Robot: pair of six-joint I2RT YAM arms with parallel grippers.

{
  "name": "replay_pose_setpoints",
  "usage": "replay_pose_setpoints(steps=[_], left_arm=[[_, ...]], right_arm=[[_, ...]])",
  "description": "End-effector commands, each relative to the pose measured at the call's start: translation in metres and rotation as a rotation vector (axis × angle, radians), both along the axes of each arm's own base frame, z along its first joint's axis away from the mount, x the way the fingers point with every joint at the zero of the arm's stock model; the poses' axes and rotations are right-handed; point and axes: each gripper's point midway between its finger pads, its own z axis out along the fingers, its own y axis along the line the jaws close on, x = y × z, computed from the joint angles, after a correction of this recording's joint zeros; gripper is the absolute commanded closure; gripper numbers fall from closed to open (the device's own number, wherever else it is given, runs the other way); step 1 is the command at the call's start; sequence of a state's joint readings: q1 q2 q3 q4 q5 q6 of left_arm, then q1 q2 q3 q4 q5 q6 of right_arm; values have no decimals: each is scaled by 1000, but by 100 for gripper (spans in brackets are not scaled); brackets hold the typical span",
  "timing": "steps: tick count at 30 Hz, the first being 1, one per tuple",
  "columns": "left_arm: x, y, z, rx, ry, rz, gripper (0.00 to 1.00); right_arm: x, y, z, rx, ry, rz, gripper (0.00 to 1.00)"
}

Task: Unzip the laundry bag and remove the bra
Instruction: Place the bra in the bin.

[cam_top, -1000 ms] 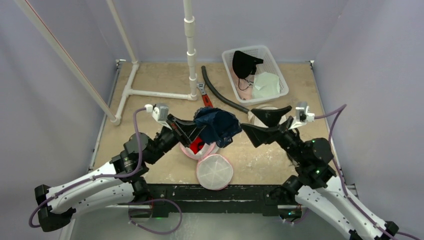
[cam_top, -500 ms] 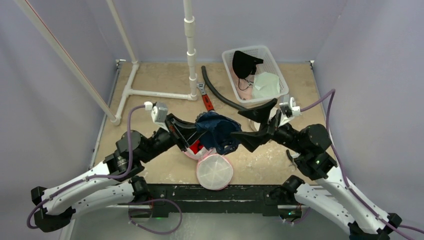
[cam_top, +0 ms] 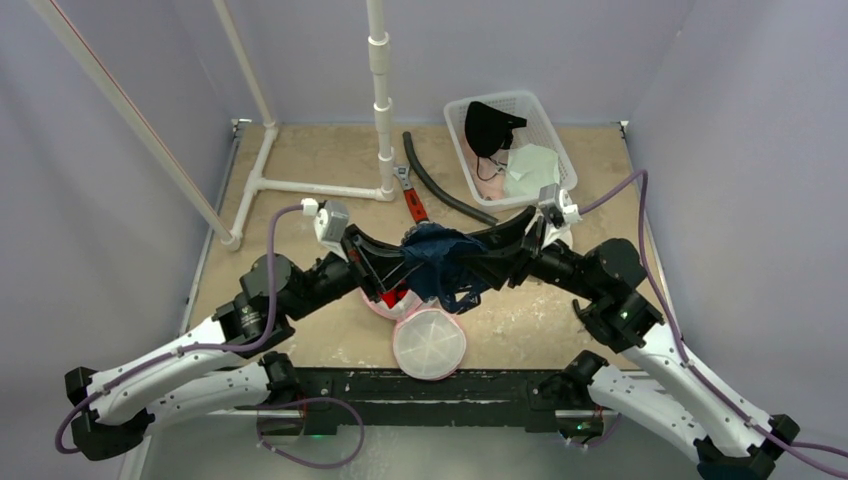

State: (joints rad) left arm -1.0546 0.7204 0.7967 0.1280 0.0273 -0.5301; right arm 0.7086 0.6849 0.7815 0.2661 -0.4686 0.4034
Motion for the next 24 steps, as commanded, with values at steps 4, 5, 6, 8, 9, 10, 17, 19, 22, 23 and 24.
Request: replay_pose_setpoints(steps=[4,5,6,8,9,10,17,19,22,23,24], left_arm=[[1,10,28,-59,-47,31,100],[1,10,27,-57,-45,32,100],[5,12,25,-55,-38,58,100],[9,15,23,-52,-31,86,100],[11,17,22,-51,-27,99,99],[12,20,22,-51,-24,111,98],[27,43,11,-28,33,246,44],[33,52,-3,1,80,304,30],[41,71,-20,31,137,399,21],[43,77,-25,37,152,428,21],[45,84,-30,43,170,460,20]], right_arm=[[-9,0,16,38,-33,37,77],[-9,0,15,36,-33,37,82],[-9,0,15,35,-31,36,87],[-8,-1,16,37,-29,28,97],[-7,-2,17,39,-25,19,100],[-6,-4,18,42,-23,7,100],[16,-20,39,79,-5,-161,100],[30,-28,44,87,12,-254,100],[60,-47,48,111,81,-447,100],[72,-56,48,120,112,-527,100],[84,-64,46,126,143,-607,100]])
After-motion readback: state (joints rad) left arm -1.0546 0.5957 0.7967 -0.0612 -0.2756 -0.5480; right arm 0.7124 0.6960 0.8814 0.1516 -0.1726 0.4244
